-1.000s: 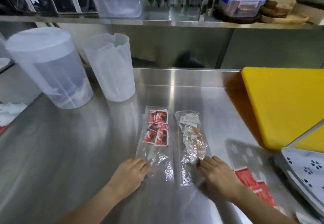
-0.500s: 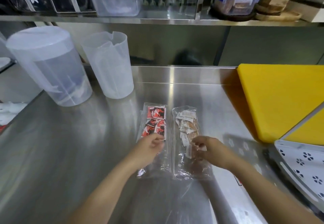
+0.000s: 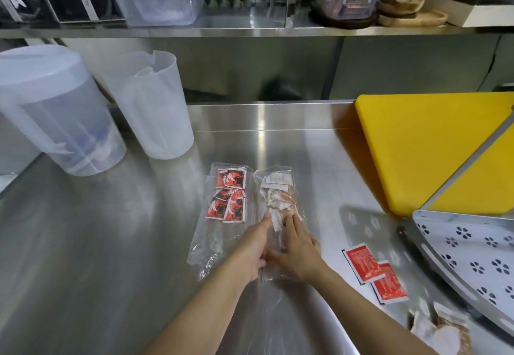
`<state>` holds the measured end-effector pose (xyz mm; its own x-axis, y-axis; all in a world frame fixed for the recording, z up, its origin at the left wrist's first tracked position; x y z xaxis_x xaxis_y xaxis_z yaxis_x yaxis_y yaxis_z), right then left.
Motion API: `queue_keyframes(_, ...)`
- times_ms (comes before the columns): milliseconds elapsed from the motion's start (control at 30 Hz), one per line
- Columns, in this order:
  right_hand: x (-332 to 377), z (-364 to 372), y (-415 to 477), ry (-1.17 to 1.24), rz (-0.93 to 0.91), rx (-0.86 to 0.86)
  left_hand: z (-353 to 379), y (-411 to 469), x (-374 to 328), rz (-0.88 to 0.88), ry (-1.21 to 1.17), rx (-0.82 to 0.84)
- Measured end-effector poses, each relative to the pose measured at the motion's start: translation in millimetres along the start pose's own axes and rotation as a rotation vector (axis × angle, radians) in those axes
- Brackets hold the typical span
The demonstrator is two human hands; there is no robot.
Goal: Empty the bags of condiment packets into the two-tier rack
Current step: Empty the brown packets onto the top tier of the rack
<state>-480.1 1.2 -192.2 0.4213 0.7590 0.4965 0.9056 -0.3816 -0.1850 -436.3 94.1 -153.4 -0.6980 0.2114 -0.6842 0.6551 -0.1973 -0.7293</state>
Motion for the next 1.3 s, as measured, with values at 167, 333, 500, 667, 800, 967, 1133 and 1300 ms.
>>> queue_keyframes(167,3,-6,0,0.115,0.006,-0.04,5,2,3,-0.043,0.049,0.047)
queue_keyframes(333,-6,-12,0,0.179,-0.016,-0.139,14,4,9,0.037,-0.036,0.143)
queue_keyframes(500,-18,-30,1,0.755,0.14,-0.171,19,6,7,0.24,0.054,0.062)
queue_keyframes(667,-43,-46,7,1.301,0.499,-0.165,11,15,12,0.559,0.807,-0.265)
queue_keyframes(800,-70,-56,7,1.071,0.627,-0.208,11,15,17,0.419,1.029,-0.401)
queue_keyframes(967,-81,-65,9,0.513,0.46,-0.267,3,25,0,0.326,0.824,-0.44)
queue_keyframes(1133,-67,-73,2,0.147,0.123,-0.551,4,24,1,0.256,0.572,-0.307)
queue_keyframes(1300,-33,-77,-10,0.329,-0.252,-0.217,15,14,-15,0.355,0.359,-0.222)
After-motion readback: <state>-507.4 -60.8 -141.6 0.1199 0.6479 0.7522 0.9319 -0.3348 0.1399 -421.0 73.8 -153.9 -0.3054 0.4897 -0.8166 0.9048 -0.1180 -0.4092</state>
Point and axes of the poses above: each hand's wrist, its own y-axis towards the middle knuckle, its own z-axis out of the palm, x = y × z, the point moved 2 cm from there along y, towards the middle knuckle, and after that the axes turned 6 degrees about -x, right-handed, at the moved point
